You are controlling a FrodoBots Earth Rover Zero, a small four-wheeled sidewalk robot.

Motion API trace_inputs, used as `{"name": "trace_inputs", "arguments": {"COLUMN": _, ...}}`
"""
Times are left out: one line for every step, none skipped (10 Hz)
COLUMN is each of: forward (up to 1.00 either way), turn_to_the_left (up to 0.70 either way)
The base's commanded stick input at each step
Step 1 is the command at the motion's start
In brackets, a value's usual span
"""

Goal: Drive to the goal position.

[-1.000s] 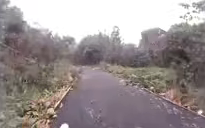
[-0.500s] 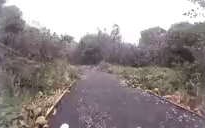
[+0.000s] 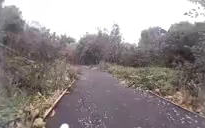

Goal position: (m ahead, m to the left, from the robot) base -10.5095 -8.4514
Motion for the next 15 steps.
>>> {"name": "trace_inputs", "arguments": {"forward": 1.0, "turn_to_the_left": -0.39}}
{"name": "trace_inputs", "arguments": {"forward": 1.0, "turn_to_the_left": -0.39}}
{"name": "trace_inputs", "arguments": {"forward": 1.0, "turn_to_the_left": -0.39}}
{"name": "trace_inputs", "arguments": {"forward": 1.0, "turn_to_the_left": -0.39}}
{"name": "trace_inputs", "arguments": {"forward": 1.0, "turn_to_the_left": -0.39}}
{"name": "trace_inputs", "arguments": {"forward": 1.0, "turn_to_the_left": -0.39}}
{"name": "trace_inputs", "arguments": {"forward": 1.0, "turn_to_the_left": -0.39}}
{"name": "trace_inputs", "arguments": {"forward": 1.0, "turn_to_the_left": -0.39}}
{"name": "trace_inputs", "arguments": {"forward": 0.47, "turn_to_the_left": -0.46}}
{"name": "trace_inputs", "arguments": {"forward": 0.27, "turn_to_the_left": -0.25}}
{"name": "trace_inputs", "arguments": {"forward": 0.09, "turn_to_the_left": 0.0}}
{"name": "trace_inputs", "arguments": {"forward": 0.09, "turn_to_the_left": 0.0}}
{"name": "trace_inputs", "arguments": {"forward": 0.09, "turn_to_the_left": 0.0}}
{"name": "trace_inputs", "arguments": {"forward": 0.08, "turn_to_the_left": 0.0}}
{"name": "trace_inputs", "arguments": {"forward": 0.08, "turn_to_the_left": 0.0}}
